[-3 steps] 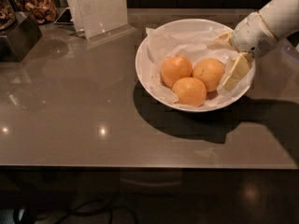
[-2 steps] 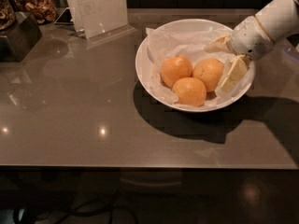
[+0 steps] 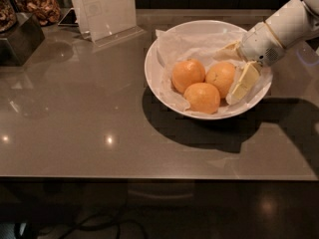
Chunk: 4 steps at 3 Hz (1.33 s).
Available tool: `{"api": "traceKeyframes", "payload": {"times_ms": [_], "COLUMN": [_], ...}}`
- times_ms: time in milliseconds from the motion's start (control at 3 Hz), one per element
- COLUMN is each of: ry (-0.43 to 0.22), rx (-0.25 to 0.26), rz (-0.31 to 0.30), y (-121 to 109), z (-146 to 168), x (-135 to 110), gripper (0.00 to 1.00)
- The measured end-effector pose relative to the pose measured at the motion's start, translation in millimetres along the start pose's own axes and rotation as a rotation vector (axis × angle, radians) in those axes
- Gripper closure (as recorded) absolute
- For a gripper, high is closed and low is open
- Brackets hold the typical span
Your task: Pick orange from white bowl
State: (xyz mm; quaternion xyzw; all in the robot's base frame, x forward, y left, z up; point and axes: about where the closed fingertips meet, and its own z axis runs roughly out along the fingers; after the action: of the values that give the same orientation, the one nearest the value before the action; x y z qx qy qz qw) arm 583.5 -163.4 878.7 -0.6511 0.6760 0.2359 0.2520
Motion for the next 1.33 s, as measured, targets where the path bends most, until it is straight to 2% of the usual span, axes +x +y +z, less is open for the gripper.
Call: {"api": "traceKeyframes", "payload": {"times_ms": [333, 667, 1000, 1333], "ry": [-0.007, -0.007, -0.007, -0.003], "rx": [-0.013, -0.014, -0.016, -0.017], "rz": [0.000, 0.001, 0.005, 0.014], "y": [-3.5, -4.1, -5.4, -5.5], "z": [5.1, 5.9, 8.9, 12.1], "x": [1.3, 1.6, 3.7, 7.0], "gripper": [0.05, 0.17, 0.35, 0.59]}}
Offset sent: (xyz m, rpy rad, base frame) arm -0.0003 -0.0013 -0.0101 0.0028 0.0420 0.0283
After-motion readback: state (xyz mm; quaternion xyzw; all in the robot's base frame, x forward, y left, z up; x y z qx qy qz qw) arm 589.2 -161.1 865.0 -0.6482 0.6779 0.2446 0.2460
